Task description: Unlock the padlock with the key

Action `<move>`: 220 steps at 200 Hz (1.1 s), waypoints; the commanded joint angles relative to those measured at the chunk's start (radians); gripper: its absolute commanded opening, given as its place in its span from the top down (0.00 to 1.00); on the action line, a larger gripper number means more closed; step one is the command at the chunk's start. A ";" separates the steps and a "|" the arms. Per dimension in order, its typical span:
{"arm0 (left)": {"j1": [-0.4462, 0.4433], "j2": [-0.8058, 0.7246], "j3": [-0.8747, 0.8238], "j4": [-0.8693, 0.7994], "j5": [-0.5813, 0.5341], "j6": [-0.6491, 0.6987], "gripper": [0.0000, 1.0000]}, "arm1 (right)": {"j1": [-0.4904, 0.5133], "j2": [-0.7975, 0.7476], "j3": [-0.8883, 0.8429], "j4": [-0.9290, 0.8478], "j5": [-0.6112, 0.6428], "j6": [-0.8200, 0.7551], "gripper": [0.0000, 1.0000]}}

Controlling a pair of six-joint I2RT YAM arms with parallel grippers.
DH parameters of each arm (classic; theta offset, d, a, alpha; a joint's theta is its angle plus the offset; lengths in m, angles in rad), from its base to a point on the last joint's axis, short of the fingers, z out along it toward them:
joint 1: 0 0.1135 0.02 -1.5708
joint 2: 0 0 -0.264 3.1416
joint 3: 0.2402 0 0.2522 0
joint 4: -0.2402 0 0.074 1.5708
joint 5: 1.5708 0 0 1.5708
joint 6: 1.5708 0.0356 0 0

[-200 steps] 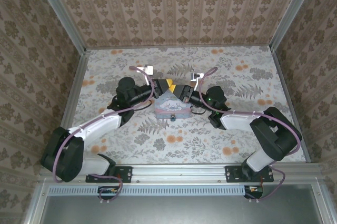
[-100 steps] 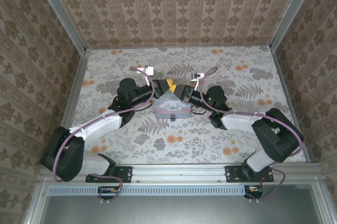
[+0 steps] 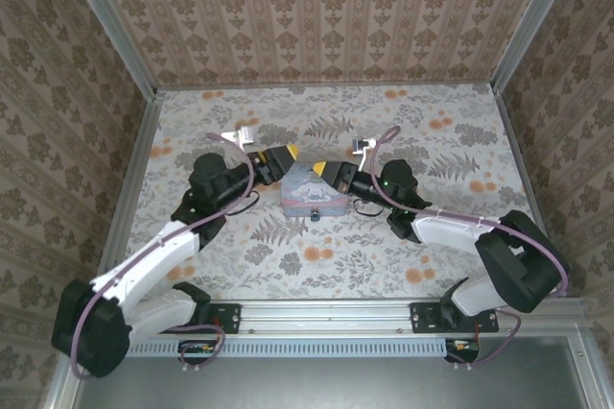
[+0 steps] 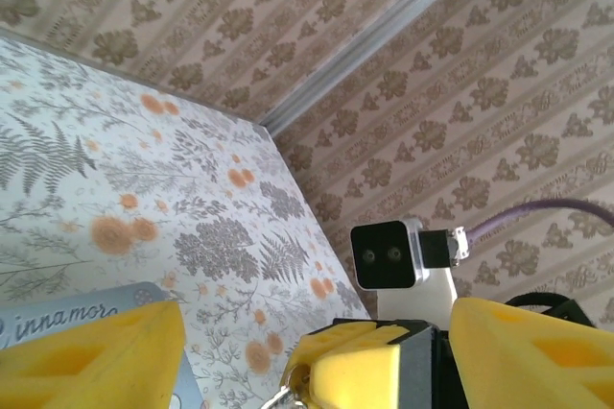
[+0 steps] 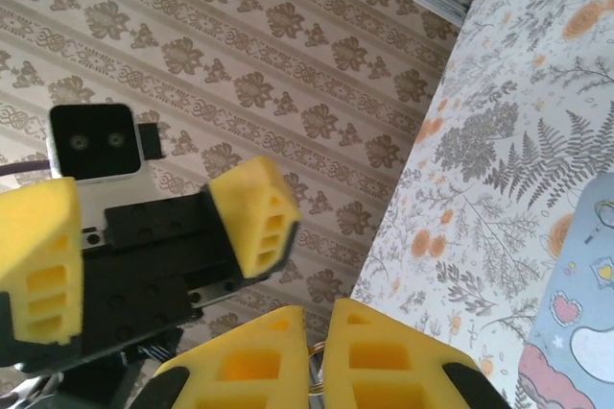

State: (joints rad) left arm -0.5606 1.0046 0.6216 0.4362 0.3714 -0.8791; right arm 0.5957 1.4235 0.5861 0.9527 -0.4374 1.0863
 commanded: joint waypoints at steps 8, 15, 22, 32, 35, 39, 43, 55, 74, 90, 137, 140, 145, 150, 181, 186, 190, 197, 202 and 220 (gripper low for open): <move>0.003 -0.075 -0.023 -0.226 -0.038 0.034 0.25 | -0.004 -0.073 -0.039 -0.065 0.020 -0.040 1.00; -0.003 -0.076 -0.034 -0.224 -0.030 0.029 0.25 | -0.003 -0.078 -0.047 -0.062 0.023 -0.036 1.00; -0.013 -0.075 -0.050 -0.208 -0.029 0.008 0.25 | -0.004 -0.084 -0.055 -0.057 0.029 -0.026 1.00; -0.035 -0.065 -0.074 -0.169 -0.033 -0.034 0.25 | -0.001 -0.090 -0.066 -0.042 0.039 -0.011 1.00; -0.043 -0.060 -0.081 -0.153 -0.035 -0.046 0.25 | -0.001 -0.092 -0.068 -0.039 0.042 -0.005 1.00; -0.053 -0.052 -0.089 -0.136 -0.039 -0.065 0.25 | 0.001 -0.094 -0.072 -0.034 0.048 0.001 1.00; -0.065 -0.044 -0.094 -0.120 -0.044 -0.083 0.25 | 0.002 -0.095 -0.075 -0.028 0.052 0.009 1.00; -0.106 -0.002 -0.098 -0.087 -0.067 -0.120 0.25 | 0.009 -0.100 -0.080 -0.017 0.075 0.028 1.00; -0.164 0.068 -0.075 -0.048 -0.094 -0.144 0.25 | 0.018 -0.103 -0.086 -0.010 0.109 0.051 1.00; -0.199 0.118 -0.057 -0.004 -0.123 -0.170 0.25 | 0.022 -0.102 -0.090 0.005 0.122 0.067 1.00; -0.221 0.192 -0.080 0.185 -0.211 -0.263 0.28 | 0.032 -0.125 -0.116 0.017 0.161 0.090 1.00; -0.221 0.193 -0.083 0.199 -0.216 -0.269 0.28 | 0.033 -0.128 -0.119 0.016 0.167 0.090 1.00; -0.220 0.193 -0.089 0.217 -0.223 -0.272 0.29 | 0.033 -0.133 -0.126 0.014 0.174 0.089 1.00; -0.221 0.192 -0.094 0.231 -0.230 -0.276 0.29 | 0.033 -0.139 -0.132 0.013 0.182 0.090 1.00; -0.220 0.166 -0.115 0.254 -0.273 -0.307 0.30 | 0.035 -0.172 -0.162 0.023 0.202 0.082 1.00; -0.220 0.159 -0.117 0.249 -0.283 -0.321 0.30 | 0.037 -0.179 -0.164 0.030 0.198 0.071 1.00; -0.220 0.154 -0.121 0.249 -0.292 -0.334 0.30 | 0.039 -0.186 -0.166 0.032 0.195 0.059 1.00; -0.219 0.144 -0.128 0.243 -0.308 -0.362 0.30 | 0.042 -0.202 -0.164 0.015 0.192 0.036 1.00; -0.220 0.134 -0.131 0.222 -0.322 -0.390 0.30 | 0.043 -0.214 -0.163 -0.006 0.190 0.016 1.00; -0.214 0.092 -0.124 0.120 -0.351 -0.458 0.29 | 0.047 -0.262 -0.157 -0.081 0.191 -0.062 1.00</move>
State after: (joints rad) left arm -0.7841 1.1561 0.5030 0.6144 0.0982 -1.2194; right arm 0.6327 1.2350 0.4324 0.9234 -0.2584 1.1282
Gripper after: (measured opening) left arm 0.706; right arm 0.067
